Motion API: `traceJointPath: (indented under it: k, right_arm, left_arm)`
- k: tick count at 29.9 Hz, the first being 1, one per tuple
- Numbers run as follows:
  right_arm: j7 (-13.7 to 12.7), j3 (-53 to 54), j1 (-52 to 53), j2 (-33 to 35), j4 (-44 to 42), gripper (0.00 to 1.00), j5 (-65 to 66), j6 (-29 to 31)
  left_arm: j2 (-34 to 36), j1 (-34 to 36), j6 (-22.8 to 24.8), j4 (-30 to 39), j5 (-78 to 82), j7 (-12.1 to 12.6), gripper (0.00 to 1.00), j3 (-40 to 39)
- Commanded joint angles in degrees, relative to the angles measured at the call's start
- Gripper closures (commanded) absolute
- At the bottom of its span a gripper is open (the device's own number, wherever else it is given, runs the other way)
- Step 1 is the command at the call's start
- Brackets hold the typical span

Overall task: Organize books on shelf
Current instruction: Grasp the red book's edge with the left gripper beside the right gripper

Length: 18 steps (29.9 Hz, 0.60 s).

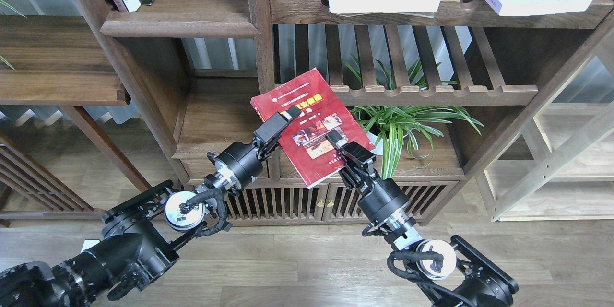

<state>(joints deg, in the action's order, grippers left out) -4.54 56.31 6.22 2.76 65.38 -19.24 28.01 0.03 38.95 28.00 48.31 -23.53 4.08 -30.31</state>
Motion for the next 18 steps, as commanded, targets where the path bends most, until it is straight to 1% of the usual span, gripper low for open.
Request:
traceJointPath:
  k: [1, 4, 8, 12, 14, 15, 16, 17, 18]
  right_arm:
    - [-0.12, -0.15, 0.02, -0.21, 0.01, 0.94, 0.25, -0.01]
    - [-0.12, -0.41, 0.02, -0.39, 0.01, 0.94, 0.52, -0.01]
    - [-0.12, -0.5, 0.02, -0.48, 0.01, 0.94, 0.61, -0.01]
    - [-0.12, -0.5, -0.16, -0.48, -0.08, 0.92, 0.69, -0.01]
    - [-0.12, -0.5, -0.16, -0.48, -0.17, 0.91, 0.69, -0.01]
    - [-0.12, -0.5, -0.16, -0.48, -0.17, 0.91, 0.69, -0.01]
    - [-0.12, -0.5, -0.16, -0.56, -0.17, 0.91, 0.78, -0.01]
    - [-0.12, -0.5, -0.16, -0.56, -0.17, 0.91, 0.87, -0.01]
    - [-0.2, -0.59, -0.07, -0.65, -0.17, 0.91, 1.04, -0.01]
  left_arm:
    - [-0.03, -0.01, 0.0, 0.12, -0.37, 1.98, 0.02, -0.54]
    - [-0.03, 0.07, 0.0, 0.21, -0.73, 3.91, 0.02, -0.72]
    - [-0.03, -0.01, 0.0, 0.47, -0.81, 5.85, 0.02, -0.72]
    - [-0.03, -0.36, 0.0, 0.29, -0.81, 6.03, 0.02, -3.43]
    - [-0.03, -0.63, 0.0, 0.38, -0.9, 6.03, 0.07, -4.84]
    - [-0.03, -0.8, 0.0, 0.56, -1.51, 6.03, 0.15, -5.28]
    - [-0.03, -1.07, 0.0, 0.82, -2.3, 6.03, 0.25, -5.37]
    - [-0.03, -1.59, 0.0, 0.82, -3.79, 5.94, 0.41, -5.81]
    - [-0.03, -1.86, 0.0, 0.91, -5.28, 5.76, 0.54, -6.16]
